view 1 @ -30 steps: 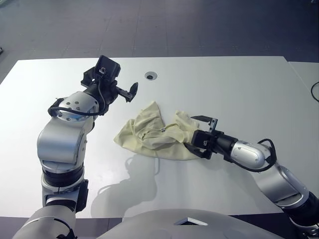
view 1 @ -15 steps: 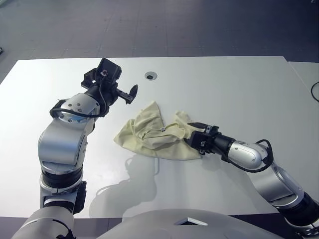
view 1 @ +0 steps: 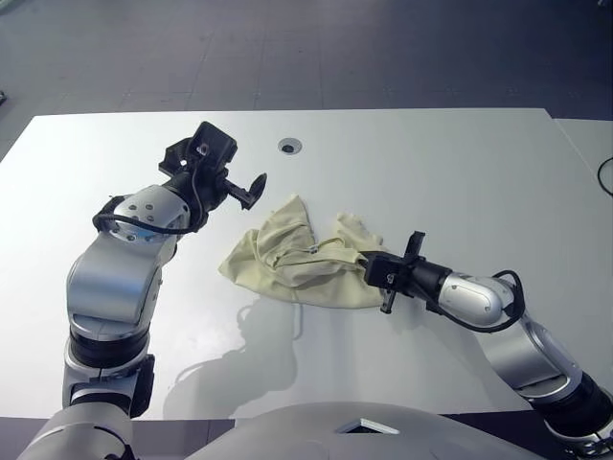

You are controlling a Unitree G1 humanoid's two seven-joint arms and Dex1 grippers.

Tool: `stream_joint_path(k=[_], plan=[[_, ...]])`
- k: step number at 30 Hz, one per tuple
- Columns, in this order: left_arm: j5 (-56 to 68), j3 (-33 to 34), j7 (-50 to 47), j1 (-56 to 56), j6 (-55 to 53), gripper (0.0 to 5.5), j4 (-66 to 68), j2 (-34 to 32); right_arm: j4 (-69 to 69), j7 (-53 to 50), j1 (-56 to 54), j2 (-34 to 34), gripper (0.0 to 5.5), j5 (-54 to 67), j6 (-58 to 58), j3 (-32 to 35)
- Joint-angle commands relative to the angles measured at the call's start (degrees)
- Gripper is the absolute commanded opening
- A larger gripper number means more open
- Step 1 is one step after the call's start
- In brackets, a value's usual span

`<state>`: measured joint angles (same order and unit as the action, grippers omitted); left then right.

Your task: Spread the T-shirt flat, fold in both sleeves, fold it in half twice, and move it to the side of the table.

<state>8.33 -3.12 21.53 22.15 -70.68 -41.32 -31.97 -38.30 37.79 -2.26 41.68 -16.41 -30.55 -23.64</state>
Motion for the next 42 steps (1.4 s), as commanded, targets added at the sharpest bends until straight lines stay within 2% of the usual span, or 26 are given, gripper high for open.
stream_joint_path(k=[1, 5, 8, 14, 27, 35, 36, 42], plan=[[0.3, -0.3, 4.8, -5.8, 8.1, 5.4, 2.8, -6.3, -0.6, -0.3, -2.9, -1.3, 0.02, 1.2, 0.1, 4.4], [0.6, -1.5, 11.4, -9.3, 17.0, 5.4, 6.1, -12.2, 0.1, -1.2, -4.7, -2.8, 0.02, 1.5, 0.8, 6.6], [3.0, -2.3, 16.3, -10.9, 20.1, 5.4, 5.1, -13.8, 0.2, -1.4, -4.9, -3.5, 0.02, 1.4, 1.1, 7.0], [2.4, -9.1, 22.0, -13.0, 24.9, 5.4, 2.4, -17.5, -0.1, -1.7, -4.3, -4.1, 0.02, 0.9, 1.1, 7.0], [-5.8, -16.1, 17.6, -8.4, 28.0, 5.35, 13.5, -12.8, 1.1, -1.0, -5.5, -4.7, 0.02, 1.0, 1.8, 6.5], [-8.4, -17.6, 16.7, -8.2, 28.9, 4.23, 15.1, -11.5, 1.1, -0.5, -6.1, -4.9, 0.02, 1.0, 1.5, 6.5], [-8.7, -17.7, 16.5, -7.9, 29.0, 3.93, 15.2, -11.0, 1.0, -0.5, -6.2, -4.9, 0.02, 1.0, 1.4, 6.4], [-11.8, -19.4, 16.6, -7.8, 30.1, 2.91, 13.8, -11.5, 0.4, -0.1, -6.1, -5.0, 0.02, 0.8, 0.7, 6.1]])
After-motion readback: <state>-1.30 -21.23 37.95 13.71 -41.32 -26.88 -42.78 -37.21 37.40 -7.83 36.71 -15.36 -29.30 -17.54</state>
